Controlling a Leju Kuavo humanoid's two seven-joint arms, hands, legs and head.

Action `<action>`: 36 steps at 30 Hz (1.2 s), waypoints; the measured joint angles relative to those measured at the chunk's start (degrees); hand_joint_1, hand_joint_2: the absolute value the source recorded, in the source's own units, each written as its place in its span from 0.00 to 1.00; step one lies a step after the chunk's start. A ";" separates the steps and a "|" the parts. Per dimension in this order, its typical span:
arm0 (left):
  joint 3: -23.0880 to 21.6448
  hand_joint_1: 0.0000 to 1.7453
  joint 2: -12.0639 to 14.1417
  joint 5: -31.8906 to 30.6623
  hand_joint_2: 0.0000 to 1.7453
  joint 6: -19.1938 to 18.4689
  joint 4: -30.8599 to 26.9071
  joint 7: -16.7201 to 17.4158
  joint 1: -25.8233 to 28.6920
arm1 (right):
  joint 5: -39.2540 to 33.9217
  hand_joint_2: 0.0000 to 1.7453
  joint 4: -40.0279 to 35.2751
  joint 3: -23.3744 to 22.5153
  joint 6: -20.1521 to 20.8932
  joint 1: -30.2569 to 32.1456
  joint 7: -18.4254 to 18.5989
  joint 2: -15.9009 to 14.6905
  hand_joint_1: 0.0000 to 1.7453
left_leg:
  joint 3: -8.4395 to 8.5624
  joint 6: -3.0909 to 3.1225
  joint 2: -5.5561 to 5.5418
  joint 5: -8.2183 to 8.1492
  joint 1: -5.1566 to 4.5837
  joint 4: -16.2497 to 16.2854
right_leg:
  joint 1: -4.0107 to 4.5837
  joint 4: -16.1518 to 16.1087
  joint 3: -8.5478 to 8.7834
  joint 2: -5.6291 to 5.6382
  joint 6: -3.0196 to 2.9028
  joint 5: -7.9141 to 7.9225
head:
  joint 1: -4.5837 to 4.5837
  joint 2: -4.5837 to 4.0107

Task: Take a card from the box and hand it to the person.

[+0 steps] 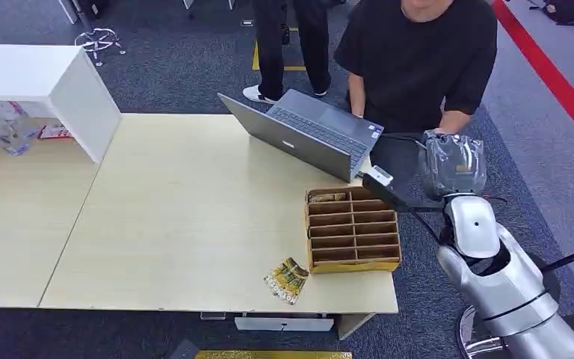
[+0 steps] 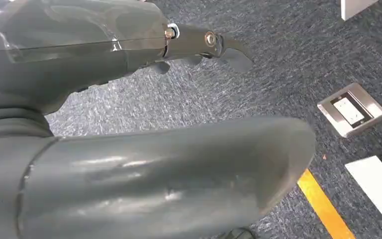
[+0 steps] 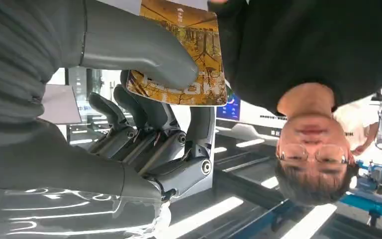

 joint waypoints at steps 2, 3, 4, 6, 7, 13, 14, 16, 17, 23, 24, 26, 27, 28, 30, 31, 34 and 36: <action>0.00 0.00 0.02 0.00 0.00 0.00 0.00 0.00 0.00 | 0.00 1.00 0.42 0.00 0.00 -0.01 0.00 0.00 0.91 | 0.00 0.00 0.00 0.00 0.00 0.00 | 0.00 0.00 0.00 0.00 0.00 0.00 | 0.00 0.00; 0.00 0.00 0.00 0.00 0.00 0.00 0.00 0.00 0.00 | 0.00 1.00 0.63 0.00 -0.02 0.00 0.00 0.00 0.91 | 0.00 0.00 0.00 0.00 0.00 0.00 | 0.00 0.00 0.00 0.00 0.00 0.00 | 0.02 0.00; 0.00 0.00 0.02 -0.02 0.00 0.00 0.00 0.00 0.00 | -0.04 1.00 0.87 0.00 -0.02 0.00 0.00 0.00 0.90 | 0.00 0.00 0.00 0.00 0.00 0.00 | 0.00 0.00 0.00 0.00 0.00 0.00 | 0.00 0.00; 0.00 0.00 0.02 -0.02 0.00 0.00 0.00 0.00 0.00 | -0.09 1.00 1.20 0.00 -0.07 0.00 0.00 0.00 0.89 | 0.00 0.00 0.00 0.00 0.00 0.00 | 0.00 0.00 0.00 0.00 0.00 0.00 | -0.02 0.00; 0.00 0.00 0.00 -0.02 0.00 0.00 0.00 0.00 0.00 | -0.11 1.00 1.33 0.00 -0.11 0.00 0.02 0.00 0.89 | 0.00 0.00 0.00 0.00 0.00 0.00 | 0.00 0.00 0.00 0.00 0.00 0.00 | 0.00 0.00; 0.00 0.00 0.00 -0.02 0.00 0.00 0.00 -0.11 0.00 | -0.44 1.00 2.23 0.00 -0.20 -0.01 0.00 0.00 0.87 | 0.00 0.00 0.00 0.00 0.00 0.00 | 0.00 0.00 0.00 0.00 0.00 0.00 | 0.00 0.00; 0.00 0.00 0.00 -0.02 0.00 0.00 0.00 -0.11 -0.01 | -0.44 1.00 2.38 0.02 -0.20 0.00 -0.04 0.02 0.86 | 0.00 0.00 0.00 0.00 0.00 0.00 | 0.00 0.00 0.00 0.00 0.00 0.00 | 0.00 0.00; 0.00 0.00 0.00 -0.02 0.00 0.00 0.00 -0.11 -0.01 | -0.46 1.00 2.69 0.02 -0.20 0.00 -0.04 0.02 0.84 | 0.00 0.00 0.00 0.00 0.00 0.00 | 0.00 0.00 0.00 -0.01 0.00 0.00 | 0.00 0.00; 0.00 0.00 0.00 -0.02 0.00 0.00 0.00 -0.11 -0.01 | -0.66 1.00 2.84 0.02 -0.22 0.00 -0.04 0.02 0.76 | 0.00 0.00 0.00 0.00 0.00 0.00 | 0.00 0.00 0.00 -0.01 0.00 0.00 | 0.00 0.00; 0.00 0.00 0.02 -0.07 0.00 0.00 0.00 -0.11 -0.03 | -2.26 1.00 3.28 0.00 -0.02 0.01 0.07 0.02 0.00 | -0.01 0.00 0.00 0.00 0.00 0.00 | 0.00 0.00 -0.02 0.00 0.00 0.00 | 0.00 0.00; 0.00 0.00 0.00 -0.07 0.00 0.00 0.00 -0.11 -0.03 | -3.39 1.00 3.37 -0.02 0.26 0.02 0.11 0.02 0.00 | -0.01 0.00 0.00 0.00 0.00 0.00 | 0.00 0.00 -0.02 0.00 0.00 0.00 | 0.00 0.00; 0.00 0.00 0.02 -0.09 0.00 0.00 0.00 -0.11 -0.03 | -5.13 1.00 3.58 -0.04 0.07 0.09 0.28 0.07 0.00 | -0.01 0.00 0.00 0.00 0.00 0.00 | 0.00 0.00 -0.02 0.00 0.00 0.00 | 0.00 0.00; 0.00 0.00 0.00 -0.09 0.00 0.02 0.00 -0.11 -0.03 | -5.88 1.00 3.65 -0.04 -0.13 0.14 0.48 0.09 0.00 | -0.01 0.00 0.00 0.00 0.00 0.00 | 0.00 0.00 -0.02 0.00 0.00 0.00 | 0.00 0.00; 0.00 0.00 0.02 -0.09 0.00 0.02 0.00 -0.11 -0.02 | -6.58 1.00 3.74 -0.07 -0.33 0.19 0.65 0.09 0.00 | -0.01 0.00 0.00 0.00 0.00 0.00 | 0.00 0.00 -0.02 0.00 0.00 0.00 | 0.00 0.00; 0.00 0.00 0.02 -0.09 0.00 0.02 0.00 -0.11 -0.02 | -7.65 1.00 3.85 -0.09 -0.85 0.33 0.87 0.09 0.00 | -0.01 0.00 0.00 0.00 0.00 0.00 | 0.00 0.00 -0.02 0.00 0.00 0.00 | 0.00 0.00; 0.00 0.00 0.02 -0.09 0.00 0.02 0.00 -0.11 -0.02 | -8.15 1.00 3.91 -0.09 -1.14 0.41 0.98 0.13 0.00 | -0.01 0.00 0.00 0.00 0.00 0.00 | 0.00 0.00 -0.02 0.00 0.00 0.00 | 0.00 0.00; 0.00 0.00 0.00 -0.07 0.00 0.13 0.00 -0.11 0.00 | -11.47 1.00 4.04 -0.26 -3.75 0.89 1.09 0.39 0.00 | -0.01 0.00 0.00 0.00 0.00 0.00 | 0.00 0.00 -0.01 0.00 0.00 0.00 | 0.00 0.00; 0.02 0.00 0.02 -0.02 0.00 0.22 0.00 -0.15 0.05 | -15.07 1.00 4.02 -0.77 -7.09 1.45 0.54 0.70 0.00 | -0.03 0.00 0.00 0.00 0.00 0.00 | 0.00 0.00 -0.01 -0.01 0.00 0.00 | 0.00 0.00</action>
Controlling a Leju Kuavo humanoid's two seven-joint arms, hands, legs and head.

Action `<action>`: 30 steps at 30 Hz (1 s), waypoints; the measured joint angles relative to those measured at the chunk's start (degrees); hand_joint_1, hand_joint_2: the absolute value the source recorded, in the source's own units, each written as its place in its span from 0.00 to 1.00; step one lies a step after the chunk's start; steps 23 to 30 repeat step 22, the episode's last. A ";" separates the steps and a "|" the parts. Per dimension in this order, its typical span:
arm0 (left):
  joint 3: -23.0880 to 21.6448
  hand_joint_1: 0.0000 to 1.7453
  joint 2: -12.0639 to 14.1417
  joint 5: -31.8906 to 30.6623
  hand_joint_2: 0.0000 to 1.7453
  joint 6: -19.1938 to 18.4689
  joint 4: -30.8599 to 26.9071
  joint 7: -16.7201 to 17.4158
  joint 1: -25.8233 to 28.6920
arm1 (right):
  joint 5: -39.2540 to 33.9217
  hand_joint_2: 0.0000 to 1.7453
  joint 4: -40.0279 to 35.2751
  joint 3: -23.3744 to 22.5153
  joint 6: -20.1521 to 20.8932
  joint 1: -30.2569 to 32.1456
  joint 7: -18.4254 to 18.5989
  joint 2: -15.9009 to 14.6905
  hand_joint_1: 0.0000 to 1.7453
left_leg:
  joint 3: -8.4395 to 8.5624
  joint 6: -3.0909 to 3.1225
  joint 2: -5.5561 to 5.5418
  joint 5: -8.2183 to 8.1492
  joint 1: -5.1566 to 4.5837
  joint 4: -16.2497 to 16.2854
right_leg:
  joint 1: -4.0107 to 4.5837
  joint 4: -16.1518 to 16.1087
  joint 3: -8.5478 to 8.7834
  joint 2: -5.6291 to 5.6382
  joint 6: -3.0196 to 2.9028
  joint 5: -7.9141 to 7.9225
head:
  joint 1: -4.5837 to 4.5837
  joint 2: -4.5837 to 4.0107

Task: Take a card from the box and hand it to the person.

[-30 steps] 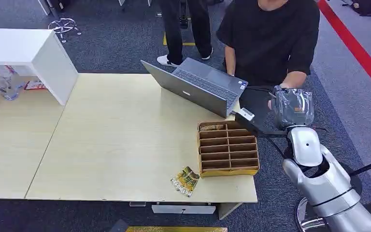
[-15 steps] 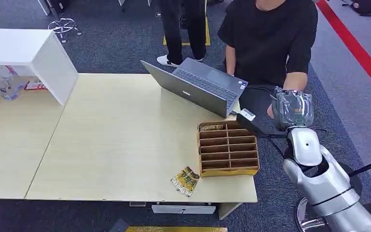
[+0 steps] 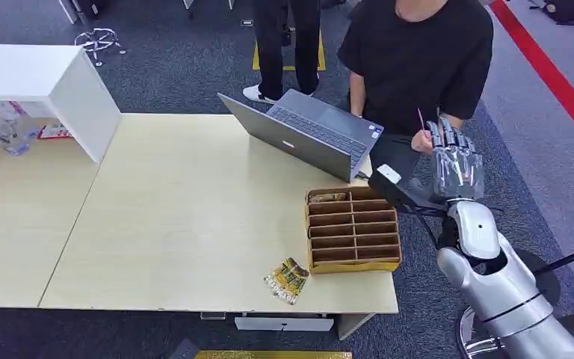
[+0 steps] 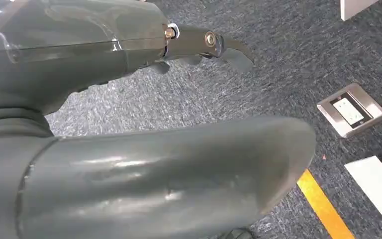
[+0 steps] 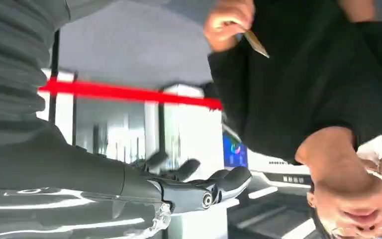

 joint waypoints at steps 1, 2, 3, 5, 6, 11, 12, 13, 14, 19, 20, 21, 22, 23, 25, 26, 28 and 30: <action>0.02 0.00 0.00 0.17 0.00 0.13 0.00 -0.06 0.06 | -2.41 1.00 0.00 -0.24 -2.82 0.22 -0.50 0.20 0.00 | -0.02 0.00 0.00 0.00 0.00 0.00 | 0.00 0.00 -0.01 0.00 0.00 0.00 | 0.00 0.00; 0.04 0.00 0.00 0.28 0.00 0.24 0.00 -0.11 0.15 | -5.03 1.00 0.00 -0.59 -5.86 0.47 -1.22 0.50 0.00 | -0.02 0.00 0.00 0.00 0.00 0.00 | 0.00 0.00 0.00 0.01 0.00 0.00 | 0.02 0.00; 0.09 0.00 0.00 0.39 0.00 0.48 0.00 -0.18 0.30 | -7.54 1.00 -0.02 -0.96 -8.90 0.73 -2.17 0.94 0.00 | -0.01 0.00 0.00 0.00 0.00 0.00 | 0.00 0.00 0.00 0.01 0.00 0.00 | -0.02 0.00; 0.13 0.00 0.00 0.83 0.00 0.96 0.00 -0.66 0.73 | -12.26 1.00 -0.22 -1.27 -14.16 1.52 -4.35 2.14 0.00 | 0.00 0.00 0.00 0.00 0.01 -0.01 | 0.01 0.00 -0.01 0.02 0.00 0.00 | -0.02 0.00; 0.15 0.00 0.00 1.09 0.00 1.18 0.00 -0.92 0.99 | -14.71 1.00 -0.59 -1.33 -16.62 2.20 -5.81 2.93 0.00 | -0.01 0.00 0.00 0.00 0.01 -0.01 | 0.01 0.00 -0.01 0.01 0.00 0.00 | 0.00 0.00; 0.37 0.00 -0.02 2.30 0.00 2.23 0.00 -1.90 2.34 | -27.19 1.00 -2.25 -1.09 -24.89 5.79 -14.56 7.33 0.00 | -0.01 0.00 0.00 0.00 0.02 -0.04 | 0.03 0.00 -0.01 0.00 -0.02 -0.02 | 0.00 0.00; 0.46 0.00 -0.02 2.45 0.00 2.40 0.00 -2.01 2.62 | -28.52 1.00 -2.58 -0.89 -25.65 6.68 -16.29 8.57 0.00 | -0.01 0.00 0.00 0.00 0.02 -0.04 | 0.03 0.00 -0.02 0.00 -0.02 -0.02 | 0.00 0.00; 0.59 0.00 -0.02 2.56 0.00 2.56 0.00 -2.01 2.80 | -29.15 1.00 -2.86 -0.74 -25.94 7.42 -17.61 9.57 0.00 | -0.01 0.00 0.00 0.00 0.03 -0.04 | 0.03 0.00 -0.02 0.00 -0.02 -0.02 | -0.02 0.00; 0.61 0.00 0.00 2.62 0.00 2.67 0.00 -2.01 2.94 | -28.23 1.00 -3.04 -0.74 -26.07 8.12 -18.10 10.43 0.00 | -0.01 0.00 0.00 0.00 0.03 -0.04 | 0.03 0.00 -0.01 -0.01 -0.02 -0.02 | 0.00 0.00; 0.68 0.00 0.07 2.93 0.00 2.95 0.00 -2.01 3.33 | -19.16 1.00 -3.21 -0.76 -26.20 10.83 -17.57 14.11 0.00 | -0.01 0.00 0.00 0.00 0.02 -0.04 | 0.02 0.00 0.00 0.01 -0.02 -0.01 | 0.00 0.00; 0.68 0.00 0.07 3.06 0.00 3.06 0.00 -1.99 3.36 | -19.07 1.00 -3.23 -0.79 -26.20 11.37 -18.12 14.95 0.00 | -0.01 0.00 0.00 0.00 0.02 -0.04 | 0.02 0.00 -0.01 0.01 -0.02 -0.01 | 0.00 0.00; 0.68 0.00 0.07 3.19 0.00 3.08 0.00 -2.01 3.37 | -18.75 1.00 -3.23 -0.76 -26.20 11.83 -18.68 15.58 0.00 | -0.01 0.00 0.00 0.00 0.01 -0.04 | 0.01 0.00 -0.01 0.00 -0.01 -0.01 | 0.00 0.00; 0.68 0.00 0.09 3.21 0.00 3.10 0.00 -2.01 3.40 | -18.33 1.00 -3.21 -0.76 -26.20 12.20 -19.04 16.07 0.00 | -0.01 0.00 0.00 0.00 0.01 -0.04 | 0.01 0.00 -0.01 0.00 -0.01 -0.01 | 0.00 0.00; 0.68 0.00 0.09 3.21 0.00 3.10 0.00 -2.01 3.40 | -18.33 1.00 -3.21 -0.76 -26.20 12.20 -19.04 16.07 0.00 | -0.01 0.00 0.00 0.00 0.01 -0.04 | 0.01 0.00 -0.01 0.00 -0.01 -0.01 | 0.00 0.00; 0.68 0.00 0.09 3.21 0.00 3.10 0.00 -2.01 3.40 | -18.33 1.00 -3.21 -0.76 -26.20 12.20 -19.04 16.07 0.00 | -0.01 0.00 0.00 0.00 0.01 -0.04 | 0.01 0.00 -0.01 0.00 -0.01 -0.01 | 0.00 0.00; 0.68 0.00 0.09 3.21 0.00 3.10 0.00 -2.01 3.40 | -18.33 1.00 -3.21 -0.76 -26.20 12.20 -19.04 16.07 0.00 | -0.01 0.00 0.00 0.00 0.01 -0.04 | 0.01 0.00 -0.01 0.00 -0.01 -0.01 | 0.00 0.00; 0.68 0.00 0.09 3.21 0.00 3.10 0.00 -2.01 3.40 | -18.33 1.00 -3.21 -0.76 -26.20 12.20 -19.04 16.07 0.00 | -0.01 0.00 0.00 0.00 0.01 -0.04 | 0.01 0.00 -0.01 0.00 -0.01 -0.01 | 0.00 0.00; 0.68 0.00 0.09 3.21 0.00 3.10 0.00 -2.01 3.40 | -18.33 1.00 -3.21 -0.76 -26.20 12.20 -19.04 16.07 0.00 | -0.01 0.00 0.00 0.00 0.01 -0.04 | 0.01 0.00 -0.01 0.00 -0.01 -0.01 | 0.00 0.00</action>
